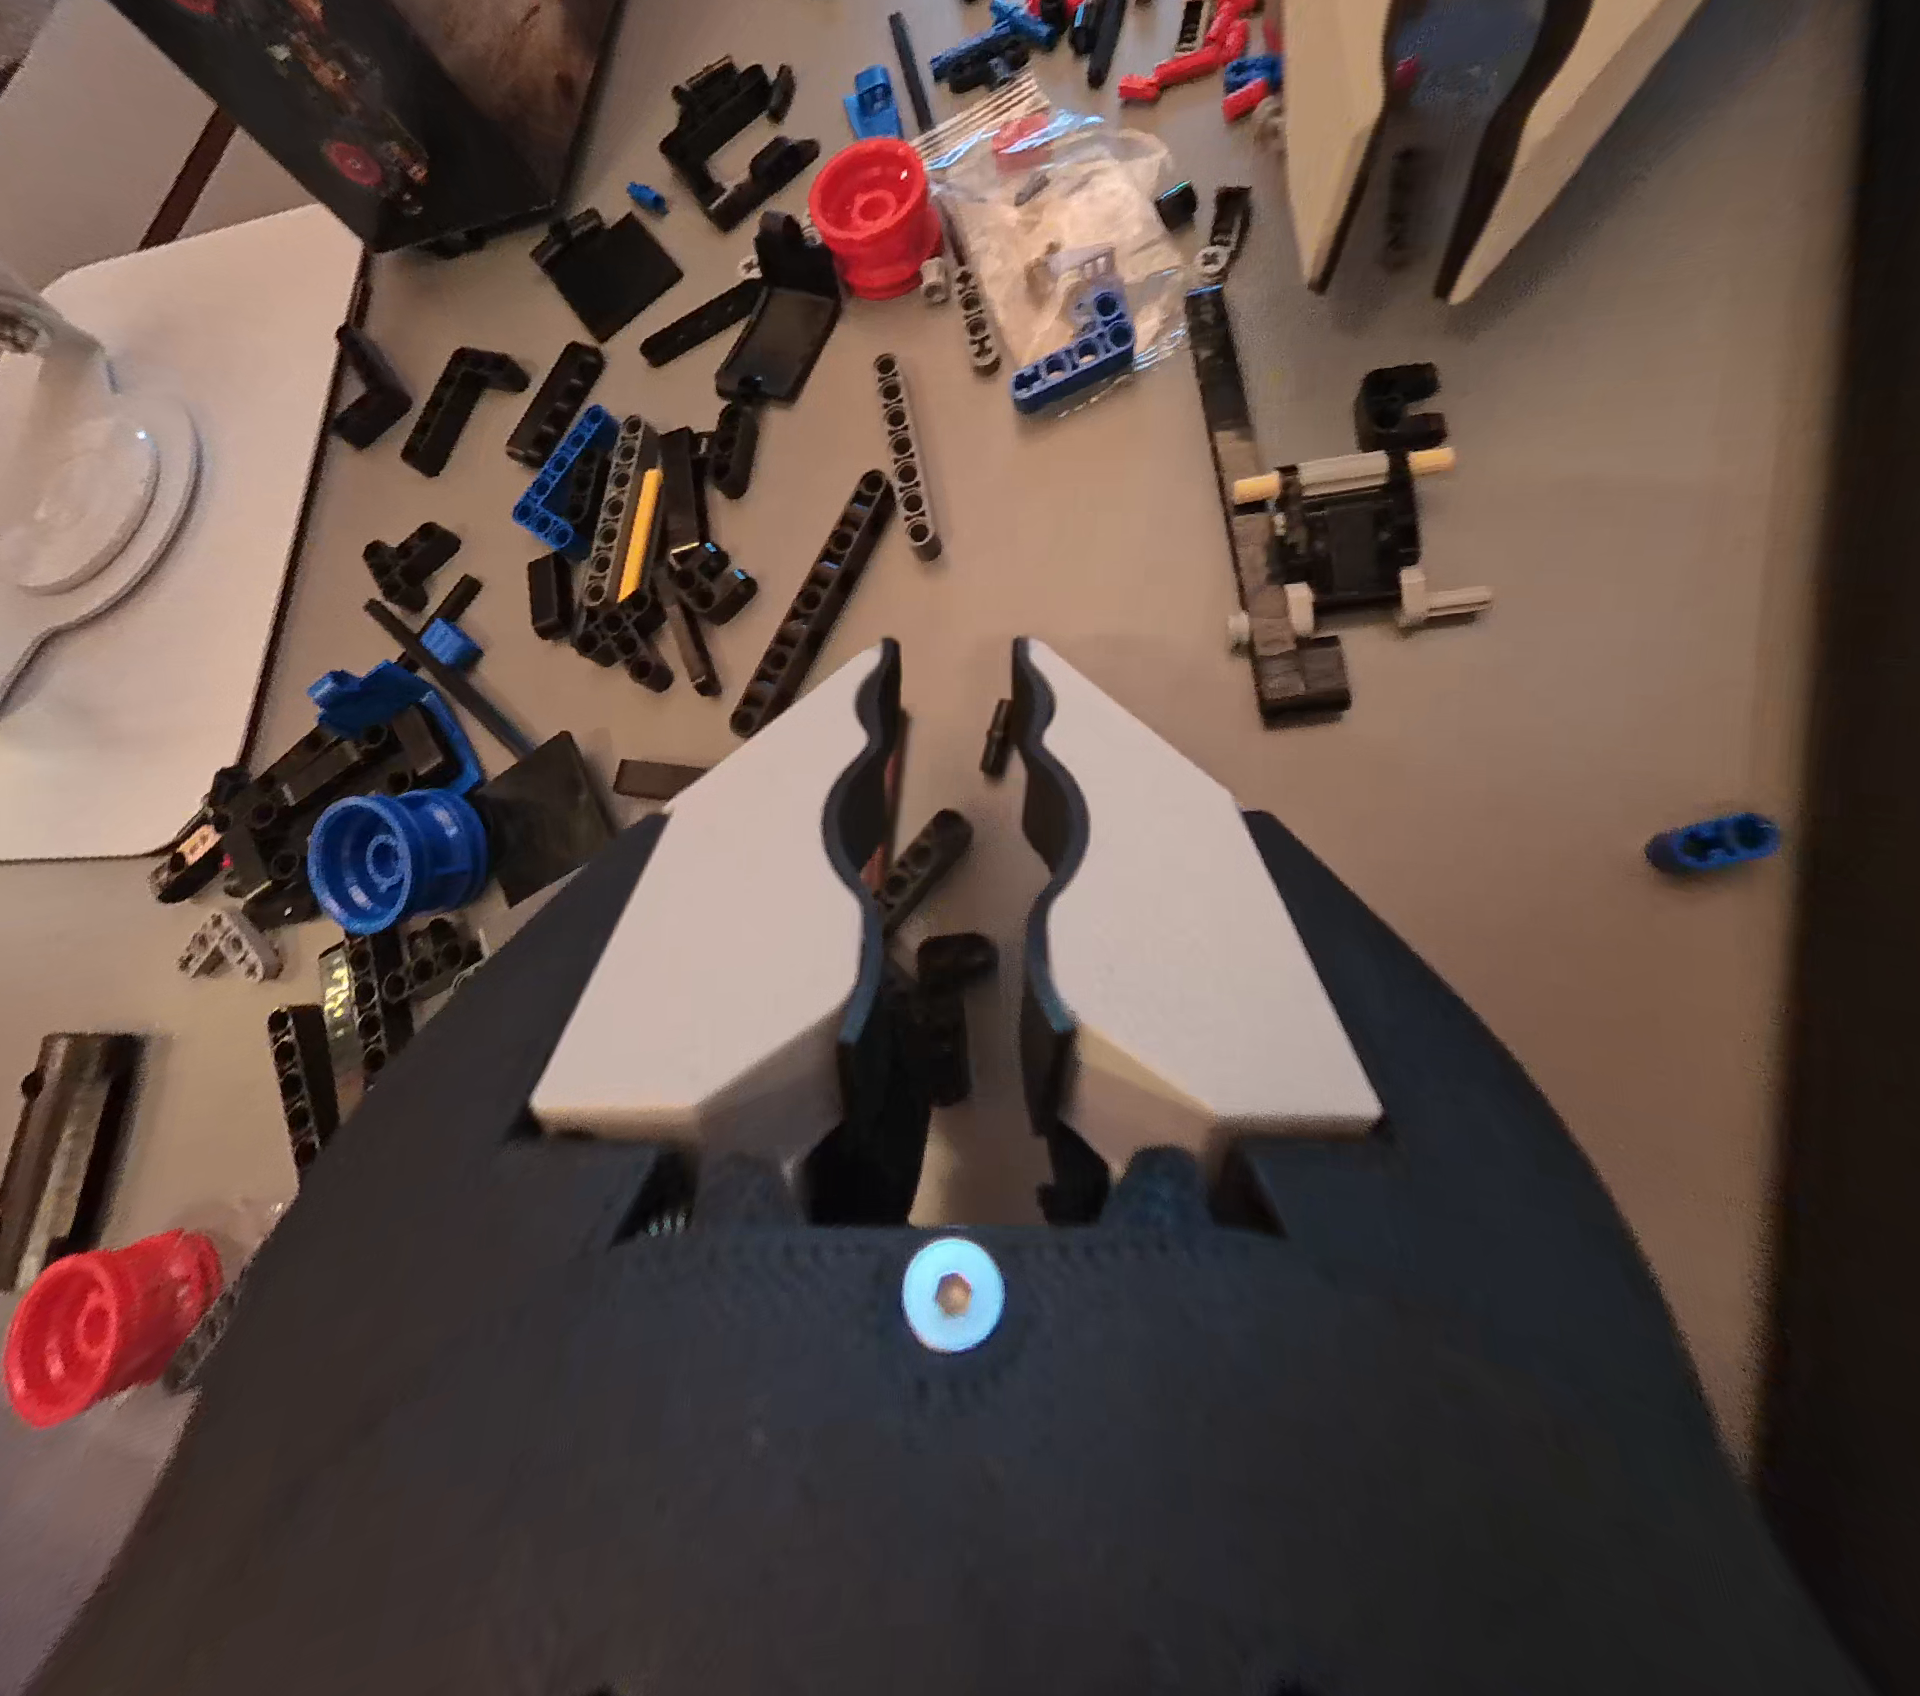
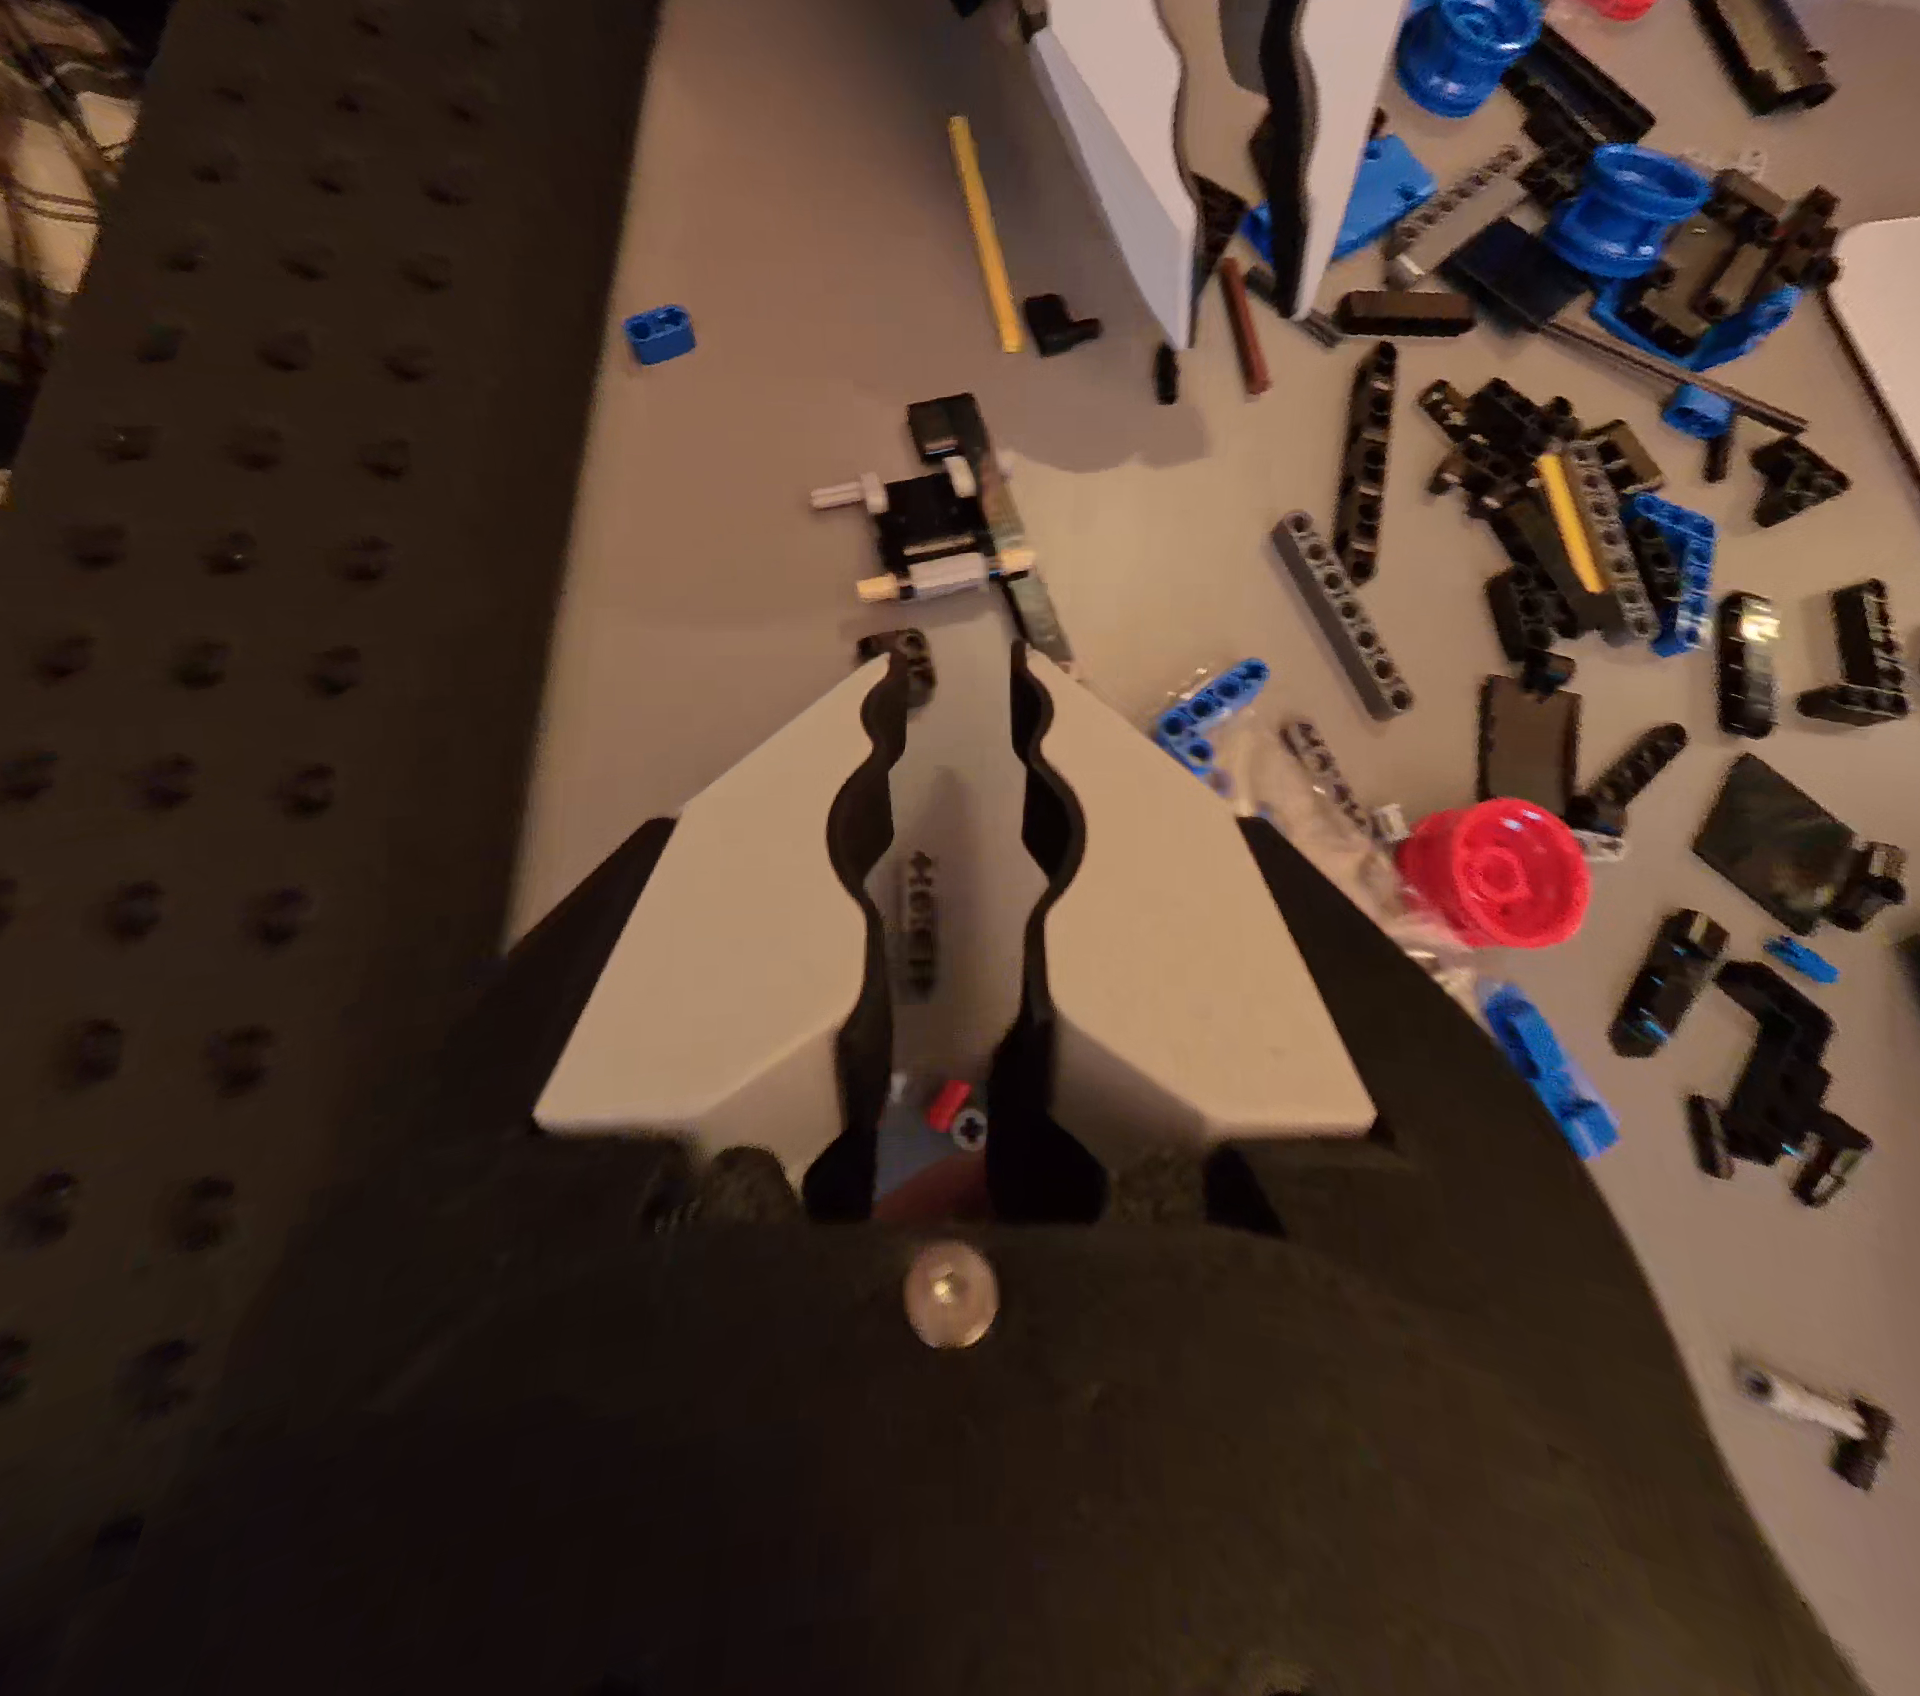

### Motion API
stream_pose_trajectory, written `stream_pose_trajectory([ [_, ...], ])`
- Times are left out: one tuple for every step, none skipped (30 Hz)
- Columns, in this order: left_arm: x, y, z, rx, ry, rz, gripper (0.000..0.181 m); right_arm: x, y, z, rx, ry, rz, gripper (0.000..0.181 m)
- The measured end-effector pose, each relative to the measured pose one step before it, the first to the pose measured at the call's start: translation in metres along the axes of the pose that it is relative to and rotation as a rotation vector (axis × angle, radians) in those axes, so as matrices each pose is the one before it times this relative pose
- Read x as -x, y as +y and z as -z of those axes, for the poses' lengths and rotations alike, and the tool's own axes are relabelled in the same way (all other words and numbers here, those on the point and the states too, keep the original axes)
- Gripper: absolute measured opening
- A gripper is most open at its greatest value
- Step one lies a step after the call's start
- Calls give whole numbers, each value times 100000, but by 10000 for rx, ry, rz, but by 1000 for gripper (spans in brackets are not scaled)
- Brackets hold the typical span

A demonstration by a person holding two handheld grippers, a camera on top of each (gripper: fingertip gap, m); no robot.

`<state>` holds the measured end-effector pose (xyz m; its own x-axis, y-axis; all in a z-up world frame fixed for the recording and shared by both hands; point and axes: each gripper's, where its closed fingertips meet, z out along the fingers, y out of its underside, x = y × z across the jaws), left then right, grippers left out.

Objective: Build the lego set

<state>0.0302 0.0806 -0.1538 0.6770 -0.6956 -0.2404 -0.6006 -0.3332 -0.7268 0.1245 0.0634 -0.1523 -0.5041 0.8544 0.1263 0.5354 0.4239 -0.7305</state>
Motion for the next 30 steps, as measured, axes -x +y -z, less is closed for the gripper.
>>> stream_pose_trajectory([
  [-217, -193, 56, -83, 106, -12, 19, 524, -65, -110, 19, -149, 40, 19],
  [-144, -164, 38, -63, 61, -25, 19, 433, -7, -173, 56, -98, 43, 19],
  [-104, -62, 4, -20, 40, -33, 19, 334, 148, -274, 144, -61, 44, 19],
  [-77, -3, -41, 8, 31, -20, 19, 78, 288, -328, 211, 56, 58, 19],
  [-175, 14, -49, 1, 98, -1, 19, -4, 396, -330, 269, 64, 50, 19],
  [-235, -29, -24, -21, 147, 30, 19, 37, 364, -305, 258, 7, 55, 19],
  [-232, 4, -18, -3, 145, 26, 19, 32, 192, -253, 154, -15, 52, 18],
  [-167, 63, -11, 39, 94, -8, 19, -4, 43, -183, 65, -12, 22, 16],
  [-268, 101, 2, 69, 146, -18, 19, -10, -50, -126, -5, -19, -4, 14],
  [-514, 50, 24, 36, 280, -20, 19, -9, -42, -58, -18, -10, -1, 14],
  [-450, -12, 34, 4, 217, -53, 19, -2, -5, 1, -15, -5, -3, 14],
  [-465, 14, 35, 34, 222, -47, 19, -6, 26, 34, 0, 1, -8, 14],
  [-731, 111, -14, 77, 409, 12, 19, 24, 23, 32, 1, -10, -16, 14],
  [-605, 163, -79, 94, 310, -22, 20, 51, 18, 13, -2, -39, -24, 14],
  [-302, 213, -99, 133, 89, -104, 20, -9, -21, 1, -14, 1, -4, 14],
  [-338, 203, -99, 137, 134, -96, 20, -55, 1, 11, 9, 39, 11, 14],
  [-491, 112, -103, 71, 241, -55, 20, -56, -17, 41, -2, 38, 12, 14],
  [-374, 63, -117, 45, 187, -24, 19, -27, -91, 64, -51, 10, -5, 14],
  [-307, 105, -146, 85, 155, -25, 18, -44, -121, 89, -73, 20, -14, 14],
  [-246, 114, -150, 88, 101, -65, 18, -62, -63, 96, -41, 34, -12, 14],
  [-244, 62, -146, 69, 105, -57, 17, -57, -26, 97, -27, 35, -10, 14],
  [-410, -60, -142, -7, 198, -44, 17, -32, -28, 114, -42, 12, -24, 14],
  [-255, -41, -103, -7, 100, -62, 17, -63, -59, 128, -66, 31, -20, 14],
  [105, 28, -17, 36, -96, -54, 16, -103, -109, 149, -86, 56, -13, 14],
  [305, 78, 142, 29, -156, 20, 17, -63, -125, 139, -92, 27, -23, 14],
  [438, 32, 332, -64, -175, 118, 18, -82, -159, 151, -109, 46, -12, 14],
  [398, -83, 449, -155, -116, 172, 18, -92, -165, 138, -114, 57, -5, 14],
  [347, -97, 460, -166, -103, 138, 18, -94, -159, 109, -99, 60, -5, 14],
  [478, -22, 386, -96, -227, 56, 18, -106, -138, 79, -80, 74, 12, 14],
  [524, 93, 310, -17, -267, 49, 19, -132, -110, 50, -60, 88, 18, 14],
])
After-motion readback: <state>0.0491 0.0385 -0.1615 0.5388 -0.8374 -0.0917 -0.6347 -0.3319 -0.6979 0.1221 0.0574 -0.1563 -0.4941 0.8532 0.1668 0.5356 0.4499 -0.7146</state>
